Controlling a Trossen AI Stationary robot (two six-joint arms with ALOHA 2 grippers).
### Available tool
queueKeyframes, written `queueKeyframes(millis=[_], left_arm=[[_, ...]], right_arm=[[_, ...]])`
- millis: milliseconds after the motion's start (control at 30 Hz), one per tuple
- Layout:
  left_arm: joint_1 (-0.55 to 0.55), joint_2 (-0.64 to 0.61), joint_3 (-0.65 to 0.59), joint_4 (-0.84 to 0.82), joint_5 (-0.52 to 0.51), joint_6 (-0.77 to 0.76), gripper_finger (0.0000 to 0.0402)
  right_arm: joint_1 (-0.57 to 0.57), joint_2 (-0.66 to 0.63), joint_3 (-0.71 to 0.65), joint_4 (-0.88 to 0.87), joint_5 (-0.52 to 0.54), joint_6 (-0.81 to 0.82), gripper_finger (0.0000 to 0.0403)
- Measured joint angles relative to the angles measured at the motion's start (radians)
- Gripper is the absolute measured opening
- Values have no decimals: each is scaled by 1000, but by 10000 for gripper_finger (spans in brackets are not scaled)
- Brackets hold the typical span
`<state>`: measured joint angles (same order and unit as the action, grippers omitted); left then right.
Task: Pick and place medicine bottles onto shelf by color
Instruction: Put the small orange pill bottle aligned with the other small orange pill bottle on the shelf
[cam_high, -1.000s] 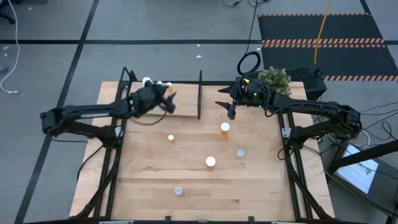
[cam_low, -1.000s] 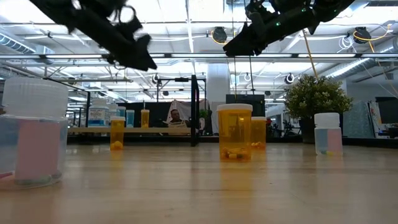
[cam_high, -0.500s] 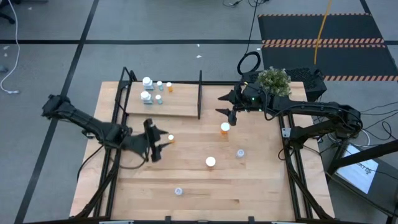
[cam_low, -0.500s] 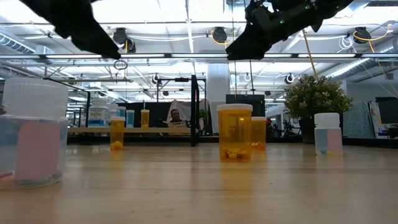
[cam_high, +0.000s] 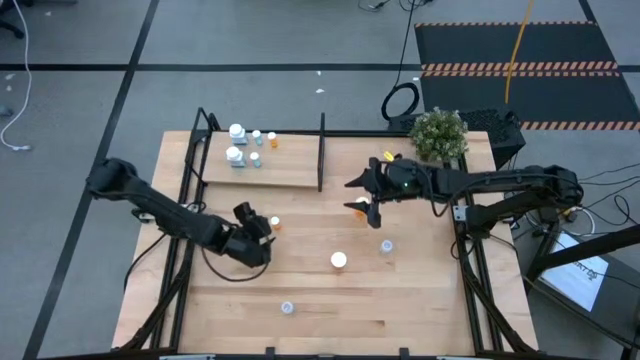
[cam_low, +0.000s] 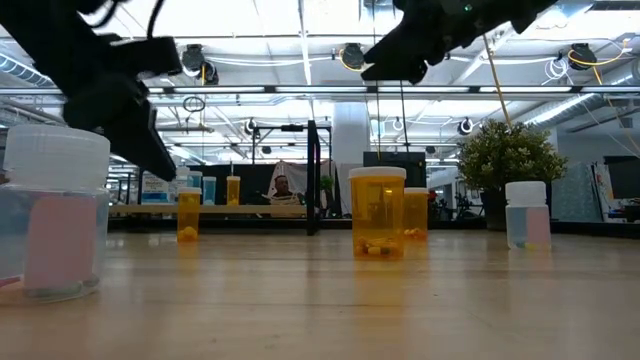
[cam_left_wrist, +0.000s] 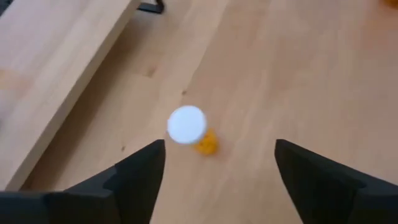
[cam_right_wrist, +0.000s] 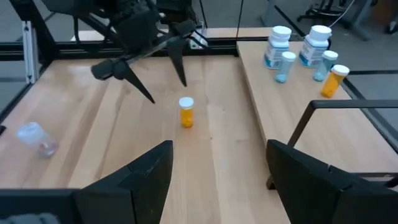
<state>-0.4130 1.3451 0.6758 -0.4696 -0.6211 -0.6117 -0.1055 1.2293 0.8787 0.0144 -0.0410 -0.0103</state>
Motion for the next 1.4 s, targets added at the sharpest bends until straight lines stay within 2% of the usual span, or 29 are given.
queueKeyframes(millis=[100,233,467,900,1033,1167,1400], left_arm=[[35,18,0,20,-9,18,321],[77,14,0,59,5,104,317],[183,7,0,80,175,256,288],[252,7,-1,87,249,304,280],[258,7,-39,138,274,297,277],[253,7,-61,190,276,295,255],[248,7,-61,191,273,290,191]], right_arm=[[23,0,0,0,20,-6,253],[37,0,0,-10,20,-10,253],[36,0,0,-33,19,-42,253],[36,0,0,-57,19,-62,253],[36,0,0,-57,19,-66,253],[36,0,0,-57,19,-66,253],[36,0,0,-57,19,-66,253]])
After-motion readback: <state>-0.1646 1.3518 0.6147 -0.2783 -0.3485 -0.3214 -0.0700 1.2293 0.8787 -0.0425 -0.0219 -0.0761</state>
